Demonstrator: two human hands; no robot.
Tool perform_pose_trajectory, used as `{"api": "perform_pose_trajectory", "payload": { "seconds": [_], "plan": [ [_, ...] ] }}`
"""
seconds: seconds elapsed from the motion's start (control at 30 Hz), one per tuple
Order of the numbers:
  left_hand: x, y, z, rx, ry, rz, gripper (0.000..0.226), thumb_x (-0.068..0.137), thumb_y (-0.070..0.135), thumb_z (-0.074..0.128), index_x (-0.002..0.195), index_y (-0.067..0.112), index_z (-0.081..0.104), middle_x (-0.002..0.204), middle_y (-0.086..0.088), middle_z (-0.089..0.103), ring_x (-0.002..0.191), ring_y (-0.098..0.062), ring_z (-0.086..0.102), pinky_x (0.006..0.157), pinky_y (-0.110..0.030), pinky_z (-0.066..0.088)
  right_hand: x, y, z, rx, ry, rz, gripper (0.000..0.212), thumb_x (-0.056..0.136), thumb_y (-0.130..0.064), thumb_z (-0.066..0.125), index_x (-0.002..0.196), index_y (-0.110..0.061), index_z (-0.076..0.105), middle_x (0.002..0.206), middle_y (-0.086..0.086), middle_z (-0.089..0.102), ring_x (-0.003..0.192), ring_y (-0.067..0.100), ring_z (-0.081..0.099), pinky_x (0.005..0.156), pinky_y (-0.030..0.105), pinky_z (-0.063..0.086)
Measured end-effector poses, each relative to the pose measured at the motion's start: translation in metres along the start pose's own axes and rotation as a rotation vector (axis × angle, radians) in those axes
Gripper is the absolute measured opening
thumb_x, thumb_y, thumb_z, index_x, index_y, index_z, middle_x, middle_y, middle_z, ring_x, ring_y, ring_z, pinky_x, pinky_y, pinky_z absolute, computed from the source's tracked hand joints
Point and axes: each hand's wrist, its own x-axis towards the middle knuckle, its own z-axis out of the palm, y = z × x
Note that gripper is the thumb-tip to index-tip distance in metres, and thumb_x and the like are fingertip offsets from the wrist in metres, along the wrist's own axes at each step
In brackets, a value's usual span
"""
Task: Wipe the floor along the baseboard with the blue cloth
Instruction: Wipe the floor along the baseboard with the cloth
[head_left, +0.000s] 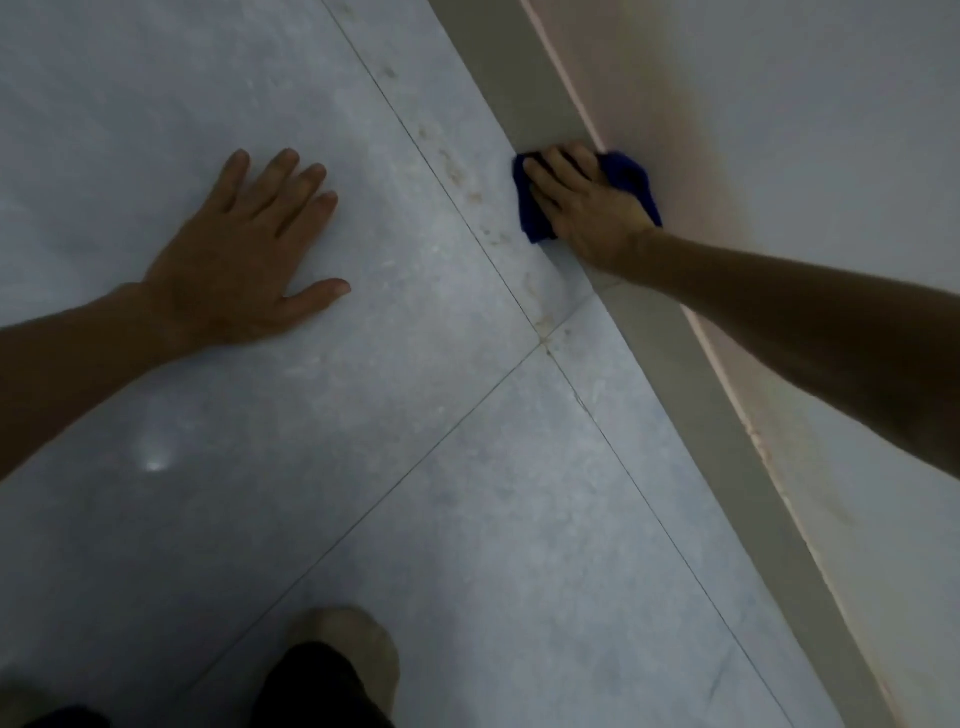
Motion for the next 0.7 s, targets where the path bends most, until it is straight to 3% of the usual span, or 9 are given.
{"api": "perform_pose_trajectory", "payload": {
  "seconds": [0.07,0.2,0.27,0.33,0.5,0.6,0.7],
  "plan": [
    [-0.001,0.001,0.0,-0.007,0.006,0.028,0.085,0.099,0.062,0.032,0.151,-0.004,0.035,0.161,-0.027,0.032,0.152,-0.044,0.023,0.125,-0.059,0.011,-0.057,-0.025,0.026,0.015,0.008,-0.02,0.069,0.095,-0.015,0.059,0.156,-0.004,0.029,0.168,0.017,0.013,0.153,0.04,0.017,0.125,0.052,0.017],
    [-0.002,0.006,0.0,0.003,-0.01,0.067,0.085,0.099,0.063,0.032,0.151,-0.004,0.036,0.16,-0.026,0.033,0.151,-0.044,0.025,0.125,-0.059,0.012,-0.207,-0.09,0.075,0.097,-0.163,-0.073,0.079,0.095,-0.004,0.053,0.158,0.005,0.007,0.167,0.023,-0.016,0.155,0.045,-0.001,0.124,0.056,0.014],
    [-0.004,0.009,-0.002,-0.006,-0.048,0.073,0.086,0.099,0.064,0.031,0.152,-0.003,0.036,0.161,-0.026,0.032,0.152,-0.044,0.024,0.126,-0.058,0.011,-0.271,-0.118,0.088,0.194,-0.214,-0.079,0.074,0.092,0.007,0.049,0.156,0.009,0.012,0.166,0.019,-0.023,0.154,0.047,0.006,0.122,0.059,0.019],
    [-0.005,0.018,-0.002,-0.028,-0.093,0.111,0.087,0.099,0.065,0.03,0.153,-0.003,0.035,0.161,-0.025,0.031,0.152,-0.044,0.024,0.126,-0.058,0.011,-0.306,-0.128,0.096,0.229,-0.156,-0.085,0.063,0.089,0.016,0.038,0.151,0.012,0.029,0.168,0.017,-0.018,0.151,0.048,0.019,0.121,0.06,0.021],
    [-0.008,0.045,0.003,-0.061,-0.141,0.213,0.087,0.099,0.065,0.031,0.154,-0.002,0.035,0.163,-0.023,0.029,0.153,-0.041,0.022,0.126,-0.057,0.014,-0.274,-0.113,0.094,0.121,-0.057,-0.098,0.07,0.084,0.008,0.062,0.148,0.013,0.035,0.165,0.027,-0.011,0.154,0.045,0.003,0.126,0.059,0.001],
    [0.001,0.064,0.006,-0.067,-0.175,0.271,0.087,0.099,0.066,0.03,0.154,-0.001,0.034,0.164,-0.022,0.027,0.154,-0.04,0.02,0.126,-0.056,0.013,-0.193,-0.083,0.066,0.126,0.004,-0.002,0.075,0.088,-0.007,0.068,0.154,0.002,0.033,0.168,0.022,0.004,0.155,0.043,0.007,0.124,0.058,-0.008],
    [0.011,0.086,0.011,-0.108,-0.189,0.29,0.088,0.099,0.067,0.029,0.155,0.0,0.033,0.165,-0.021,0.026,0.155,-0.038,0.018,0.126,-0.056,0.013,-0.087,-0.044,0.03,0.086,0.08,0.06,0.085,0.082,-0.01,0.075,0.156,-0.009,0.033,0.168,0.017,0.015,0.156,0.037,0.012,0.126,0.055,0.005]
  ]
}}
